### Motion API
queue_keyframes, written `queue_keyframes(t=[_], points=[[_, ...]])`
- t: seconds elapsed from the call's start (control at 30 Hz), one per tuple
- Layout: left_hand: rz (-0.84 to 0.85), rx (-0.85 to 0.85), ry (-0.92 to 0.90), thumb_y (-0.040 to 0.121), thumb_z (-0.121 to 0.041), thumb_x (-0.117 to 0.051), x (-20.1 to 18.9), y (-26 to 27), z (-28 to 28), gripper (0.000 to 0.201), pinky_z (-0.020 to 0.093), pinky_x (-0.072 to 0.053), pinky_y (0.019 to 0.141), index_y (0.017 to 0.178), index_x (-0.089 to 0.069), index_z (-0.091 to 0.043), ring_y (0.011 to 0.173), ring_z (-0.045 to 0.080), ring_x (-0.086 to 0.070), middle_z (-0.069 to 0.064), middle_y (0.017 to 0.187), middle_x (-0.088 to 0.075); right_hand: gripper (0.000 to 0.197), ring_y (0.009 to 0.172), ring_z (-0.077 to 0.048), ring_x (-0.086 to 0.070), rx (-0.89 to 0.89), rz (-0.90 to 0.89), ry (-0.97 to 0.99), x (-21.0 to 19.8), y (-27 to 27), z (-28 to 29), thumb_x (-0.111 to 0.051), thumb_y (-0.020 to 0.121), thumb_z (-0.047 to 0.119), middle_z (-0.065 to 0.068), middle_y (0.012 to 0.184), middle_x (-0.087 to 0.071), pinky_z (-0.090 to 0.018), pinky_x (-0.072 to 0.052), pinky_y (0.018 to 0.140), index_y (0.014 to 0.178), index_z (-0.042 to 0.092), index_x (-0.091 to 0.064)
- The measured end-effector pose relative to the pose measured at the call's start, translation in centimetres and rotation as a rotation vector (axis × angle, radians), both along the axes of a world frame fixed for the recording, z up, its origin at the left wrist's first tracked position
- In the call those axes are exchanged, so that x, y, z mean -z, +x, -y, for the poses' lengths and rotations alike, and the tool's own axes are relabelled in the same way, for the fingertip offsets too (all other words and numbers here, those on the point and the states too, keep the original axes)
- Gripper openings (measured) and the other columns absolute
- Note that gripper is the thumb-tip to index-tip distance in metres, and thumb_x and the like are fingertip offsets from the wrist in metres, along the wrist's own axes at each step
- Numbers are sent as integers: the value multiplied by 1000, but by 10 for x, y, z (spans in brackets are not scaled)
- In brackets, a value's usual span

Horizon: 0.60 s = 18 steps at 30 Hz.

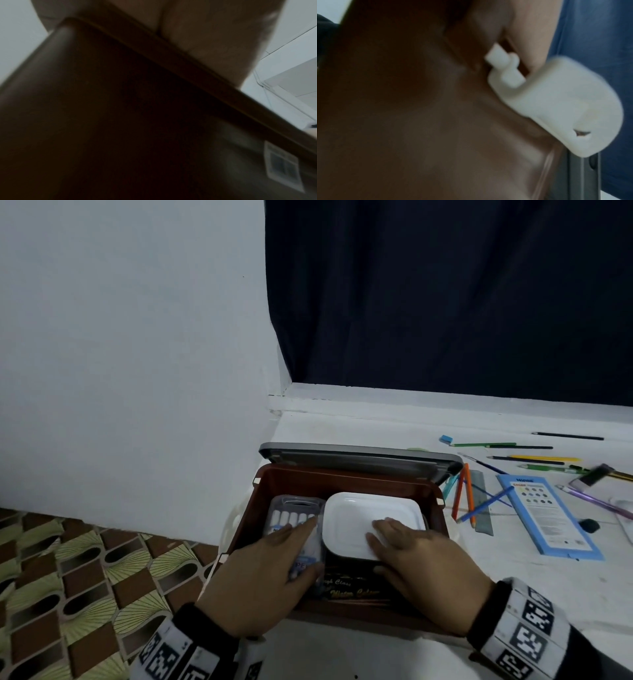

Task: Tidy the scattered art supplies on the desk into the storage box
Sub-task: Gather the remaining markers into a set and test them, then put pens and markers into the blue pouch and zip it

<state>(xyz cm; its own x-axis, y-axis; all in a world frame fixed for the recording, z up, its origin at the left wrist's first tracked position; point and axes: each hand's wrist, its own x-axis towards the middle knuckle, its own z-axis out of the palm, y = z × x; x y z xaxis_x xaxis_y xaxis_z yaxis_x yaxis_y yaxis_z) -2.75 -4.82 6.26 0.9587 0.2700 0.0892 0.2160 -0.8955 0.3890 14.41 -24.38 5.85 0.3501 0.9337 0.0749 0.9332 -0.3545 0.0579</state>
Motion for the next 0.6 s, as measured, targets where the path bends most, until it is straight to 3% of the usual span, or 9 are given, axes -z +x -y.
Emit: queue_keyframes(t=[0.13,0.2,0.27,0.33,0.4,0.5,0.6], points=[[29,-6,-127,89,-72,-28,-1,3,3,66,15,-41,98,150,-15,-50,123,-2,-48,-23,142,-46,43,111,-20,-66,12,-100,28,0,-1,1,-44,89,44,-3,129,-64,-37,-59,81,121,23,-65],[97,-13,-166,92,-71,-29,1,7,6,61,12,-39,100,148,-22,-50,124,-3,-47,-25,140,-45,44,126,-12,-55,23,-227,123,-4,-1,2,-41,94,46,5,139,-56,-34,-51,99,131,30,-58],[173,-20,-202,94,-70,-33,2,10,12,58,21,-45,103,146,-31,-46,124,-1,-49,-22,137,-49,45,133,-2,-44,54,-346,231,-8,-1,6,-44,97,48,14,144,-49,-20,-36,109,140,35,-48],[257,-36,-224,94,-67,-38,-2,15,22,55,28,-49,101,144,-38,-45,123,1,-51,-22,133,-51,46,130,3,-42,85,-409,332,-14,-1,12,-47,97,47,19,142,-50,-5,-26,104,142,36,-45],[324,-33,-208,93,-66,-39,-10,22,37,54,26,-48,100,143,-41,-44,122,0,-51,-29,130,-48,44,128,4,-43,102,-427,396,-23,0,23,-48,97,46,21,139,-51,1,-23,100,140,36,-47],[371,-14,-195,93,-66,-40,-23,38,64,51,11,-42,94,140,-42,-48,115,-6,-52,-33,125,-49,42,123,5,-46,108,-422,468,-35,13,51,-50,97,43,21,134,-55,0,-28,97,138,35,-49],[376,18,-183,93,-63,-42,-33,60,96,50,11,-43,87,140,-45,-45,106,-5,-56,-29,118,-56,38,116,3,-52,126,-415,534,-44,31,89,-55,97,38,19,127,-61,-6,-37,94,135,34,-53]])
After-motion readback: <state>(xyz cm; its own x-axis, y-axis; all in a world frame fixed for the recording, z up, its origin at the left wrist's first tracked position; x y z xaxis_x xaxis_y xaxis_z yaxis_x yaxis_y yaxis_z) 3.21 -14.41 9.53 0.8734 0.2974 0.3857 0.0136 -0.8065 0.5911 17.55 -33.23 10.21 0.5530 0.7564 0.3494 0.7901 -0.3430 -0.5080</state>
